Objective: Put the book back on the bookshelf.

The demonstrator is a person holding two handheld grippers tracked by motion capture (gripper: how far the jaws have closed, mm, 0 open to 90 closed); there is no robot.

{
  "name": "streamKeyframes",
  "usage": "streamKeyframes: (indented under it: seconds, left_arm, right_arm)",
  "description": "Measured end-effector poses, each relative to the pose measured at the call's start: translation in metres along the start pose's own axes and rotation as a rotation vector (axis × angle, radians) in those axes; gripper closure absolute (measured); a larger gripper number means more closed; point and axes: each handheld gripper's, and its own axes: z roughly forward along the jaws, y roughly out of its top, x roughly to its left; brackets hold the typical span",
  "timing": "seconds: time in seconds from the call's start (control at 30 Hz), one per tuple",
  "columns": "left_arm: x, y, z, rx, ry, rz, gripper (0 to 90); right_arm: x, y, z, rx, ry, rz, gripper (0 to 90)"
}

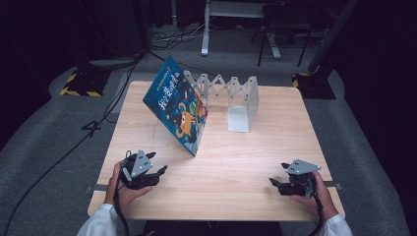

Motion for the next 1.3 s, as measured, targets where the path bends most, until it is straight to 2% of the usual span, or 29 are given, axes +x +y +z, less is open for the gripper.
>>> streamKeyframes:
  seconds: [0.07,0.17,0.27,0.33,0.4,0.53,0.77,0.9,0.97,1.2,1.3]
  left_arm:
    - [0.002,-0.003,0.002,0.025,-0.018,-0.032,26.7]
    - [0.004,-0.008,0.003,0.058,-0.004,-0.054,23.3]
    - [0.006,-0.015,0.002,0.06,-0.028,-0.066,20.5]
    - [0.006,-0.019,0.003,0.081,-0.027,-0.056,18.0]
    - [0.007,-0.025,0.003,0.096,-0.048,-0.054,18.1]
    - [0.006,-0.031,0.003,0.13,-0.028,-0.039,18.5]
    - [0.008,-0.041,-0.001,0.161,-0.036,-0.053,19.1]
    - [0.012,-0.05,-0.005,0.157,-0.045,-0.09,18.9]
    - [0.013,-0.054,-0.006,0.17,-0.033,-0.09,18.6]
    - [0.016,-0.067,-0.014,0.141,-0.009,-0.201,18.5]
    - [0.018,-0.072,-0.015,0.155,0.007,-0.22,18.3]
  right_arm:
    - [-0.001,-0.002,-0.001,0.002,-0.005,0.001,26.1]
    - [-0.003,-0.007,-0.002,0.011,-0.018,0.009,25.7]
    - [-0.006,-0.011,-0.003,0.016,-0.029,0.012,25.4]
    - [-0.008,-0.015,-0.005,0.02,-0.038,0.022,25.2]
    - [-0.011,-0.019,-0.006,0.025,-0.049,0.036,25.0]
    - [-0.017,-0.028,-0.009,0.028,-0.065,0.058,24.5]
    - [-0.027,-0.045,-0.017,0.026,-0.092,0.118,24.4]
    - [-0.031,-0.053,-0.022,0.028,-0.104,0.147,24.1]
    - [-0.033,-0.059,-0.024,0.025,-0.107,0.165,23.9]
    - [-0.043,-0.076,-0.033,0.013,-0.118,0.23,23.9]
    - [-0.047,-0.083,-0.035,0.0,-0.108,0.276,23.8]
